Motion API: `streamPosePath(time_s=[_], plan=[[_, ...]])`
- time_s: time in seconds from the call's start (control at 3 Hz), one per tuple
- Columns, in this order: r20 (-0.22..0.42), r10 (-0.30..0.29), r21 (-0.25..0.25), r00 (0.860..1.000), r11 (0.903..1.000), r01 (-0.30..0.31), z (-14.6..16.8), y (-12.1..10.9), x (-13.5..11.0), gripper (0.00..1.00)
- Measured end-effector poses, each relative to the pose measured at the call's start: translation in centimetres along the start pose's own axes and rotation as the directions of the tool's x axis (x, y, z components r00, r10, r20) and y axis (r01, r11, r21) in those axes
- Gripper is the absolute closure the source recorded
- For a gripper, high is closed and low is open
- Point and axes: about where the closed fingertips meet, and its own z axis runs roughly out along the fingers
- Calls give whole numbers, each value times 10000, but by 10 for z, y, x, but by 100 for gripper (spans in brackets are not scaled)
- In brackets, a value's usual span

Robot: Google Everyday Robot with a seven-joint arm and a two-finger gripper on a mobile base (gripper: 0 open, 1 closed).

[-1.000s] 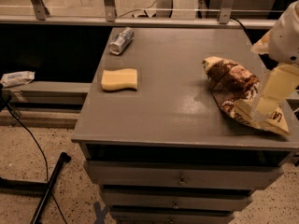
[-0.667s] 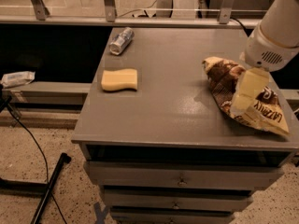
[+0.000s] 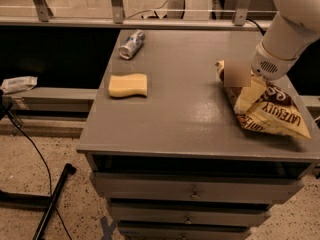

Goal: Move brown chip bag near sponge

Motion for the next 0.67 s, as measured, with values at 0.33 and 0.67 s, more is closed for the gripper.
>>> streamPosePath(time_s=[0.33,0.67], plan=[[2,-1,1,10000,10000,1,-3,0,-1,72],[2,-1,1,10000,10000,1,-6,-1,-1,95]])
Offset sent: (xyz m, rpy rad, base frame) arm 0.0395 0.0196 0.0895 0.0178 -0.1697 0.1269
